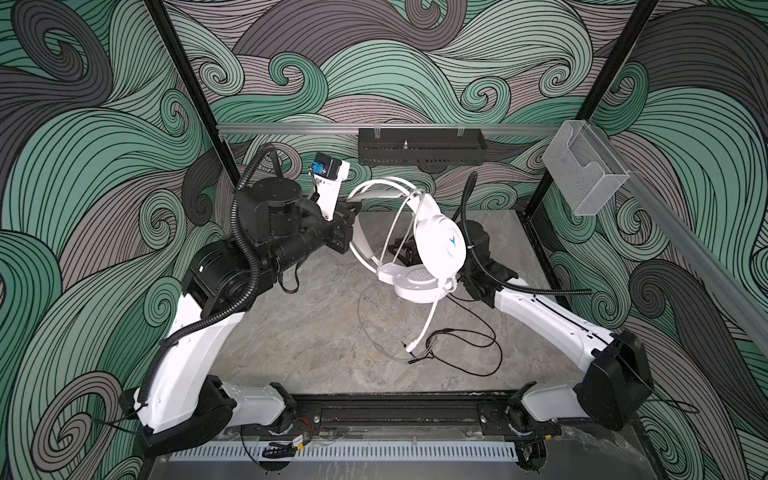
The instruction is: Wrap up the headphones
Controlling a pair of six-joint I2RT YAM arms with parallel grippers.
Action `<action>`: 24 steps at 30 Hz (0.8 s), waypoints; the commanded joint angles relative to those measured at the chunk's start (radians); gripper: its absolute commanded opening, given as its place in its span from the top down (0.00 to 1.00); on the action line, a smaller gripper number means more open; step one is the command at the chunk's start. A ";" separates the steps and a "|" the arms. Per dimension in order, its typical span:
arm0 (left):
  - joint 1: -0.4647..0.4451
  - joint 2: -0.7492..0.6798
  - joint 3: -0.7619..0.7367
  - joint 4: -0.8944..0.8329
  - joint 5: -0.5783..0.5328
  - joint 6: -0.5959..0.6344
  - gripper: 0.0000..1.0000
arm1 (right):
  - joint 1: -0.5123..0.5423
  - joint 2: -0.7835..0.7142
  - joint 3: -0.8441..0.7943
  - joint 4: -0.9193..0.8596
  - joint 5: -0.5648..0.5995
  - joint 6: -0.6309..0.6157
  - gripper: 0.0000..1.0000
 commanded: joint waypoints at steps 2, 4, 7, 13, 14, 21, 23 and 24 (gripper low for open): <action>0.004 0.023 0.110 -0.036 -0.010 -0.089 1.00 | -0.006 0.018 -0.031 0.105 -0.039 0.053 0.58; 0.005 0.029 0.129 -0.036 -0.015 -0.105 1.00 | -0.005 0.032 -0.043 0.111 -0.046 0.055 0.61; 0.010 0.037 0.145 -0.039 -0.030 -0.128 1.00 | -0.006 0.046 -0.063 0.112 -0.053 0.052 0.67; 0.028 0.036 0.134 -0.027 -0.094 -0.242 1.00 | -0.004 0.067 -0.090 0.085 -0.068 0.043 0.90; 0.032 0.031 0.122 -0.015 -0.113 -0.270 1.00 | -0.002 0.067 -0.093 0.077 -0.067 0.039 0.94; 0.058 -0.015 -0.005 0.181 -0.257 -0.455 1.00 | 0.034 -0.006 -0.133 -0.083 0.047 -0.036 1.00; 0.064 -0.006 -0.015 0.225 -0.285 -0.492 1.00 | 0.061 -0.039 -0.136 -0.157 0.088 -0.079 1.00; 0.067 0.005 -0.016 0.237 -0.301 -0.510 1.00 | 0.079 -0.060 -0.137 -0.200 0.123 -0.102 1.00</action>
